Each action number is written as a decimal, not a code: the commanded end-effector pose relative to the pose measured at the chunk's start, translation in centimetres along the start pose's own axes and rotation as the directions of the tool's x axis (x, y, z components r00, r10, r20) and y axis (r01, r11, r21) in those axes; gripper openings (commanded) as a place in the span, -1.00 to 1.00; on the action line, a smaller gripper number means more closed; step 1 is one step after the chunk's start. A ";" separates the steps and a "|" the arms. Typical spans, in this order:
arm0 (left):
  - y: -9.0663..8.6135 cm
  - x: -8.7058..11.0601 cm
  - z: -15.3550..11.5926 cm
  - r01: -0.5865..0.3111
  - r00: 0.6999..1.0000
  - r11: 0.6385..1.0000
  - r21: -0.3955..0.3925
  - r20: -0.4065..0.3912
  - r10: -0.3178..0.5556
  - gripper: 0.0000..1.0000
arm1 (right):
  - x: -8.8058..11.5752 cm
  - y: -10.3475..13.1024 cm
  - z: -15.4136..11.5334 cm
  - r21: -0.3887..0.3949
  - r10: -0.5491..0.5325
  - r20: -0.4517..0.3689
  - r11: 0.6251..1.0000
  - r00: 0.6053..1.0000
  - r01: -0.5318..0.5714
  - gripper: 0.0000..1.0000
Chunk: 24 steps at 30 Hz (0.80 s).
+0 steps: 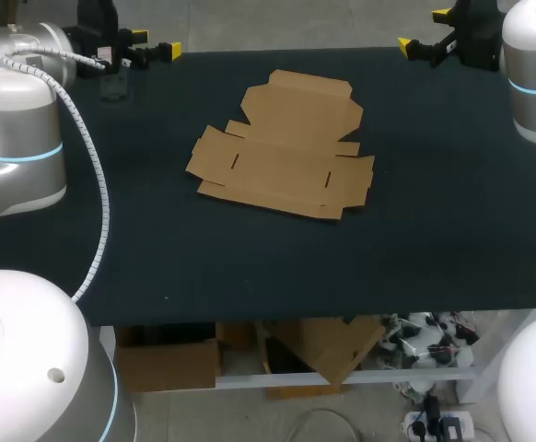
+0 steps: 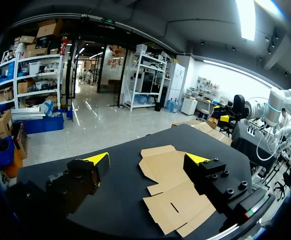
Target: Assemble the packaging by folding the flat box into shape, placing the metal phone stand inside, and closing the box properly
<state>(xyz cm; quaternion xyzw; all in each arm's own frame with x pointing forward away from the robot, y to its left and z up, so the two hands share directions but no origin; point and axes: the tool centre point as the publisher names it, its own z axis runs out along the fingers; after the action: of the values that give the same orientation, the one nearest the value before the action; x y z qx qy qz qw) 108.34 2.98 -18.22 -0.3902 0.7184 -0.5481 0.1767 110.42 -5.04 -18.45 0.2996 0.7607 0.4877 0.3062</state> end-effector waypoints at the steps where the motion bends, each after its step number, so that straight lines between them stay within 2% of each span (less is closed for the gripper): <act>1: 0.0 -0.1 0.0 0.001 1.000 1.000 -0.005 0.002 -0.001 1.00 | 0.0 -0.1 0.0 0.003 0.009 -0.005 1.000 1.000 -0.009 1.00; 6: 0.2 -0.3 -0.2 0.021 1.000 0.998 -0.061 0.010 -0.021 1.00 | 0.0 -0.3 -0.2 0.050 0.057 0.017 0.997 0.998 -0.058 1.00; 11: 0.5 0.3 -0.9 0.055 0.998 0.989 -0.138 0.011 -0.054 1.00 | 0.2 -1.0 -0.7 0.088 0.116 0.021 0.989 0.993 -0.117 1.00; 15: 0.9 0.8 -1.4 0.096 0.995 0.974 -0.204 0.022 -0.093 1.00 | 0.4 -1.7 -1.3 0.164 0.206 0.052 0.964 0.977 -0.212 1.00; 18: 1.1 1.1 -1.9 0.120 0.993 0.960 -0.253 0.043 -0.112 1.00 | 0.7 -2.4 -1.9 0.189 0.261 0.077 0.944 0.962 -0.272 1.00; 24: 2.0 1.5 -2.5 0.180 0.984 0.915 -0.362 0.075 -0.164 1.00 | 1.6 -3.5 -2.7 0.267 0.386 0.102 0.877 0.917 -0.399 1.00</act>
<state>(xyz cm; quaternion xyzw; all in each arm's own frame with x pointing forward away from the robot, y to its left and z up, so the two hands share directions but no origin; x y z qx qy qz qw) 105.41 3.60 -19.34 -0.4759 0.7297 -0.4795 0.1053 107.16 -6.80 -21.57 0.4793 0.7113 0.4707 0.2069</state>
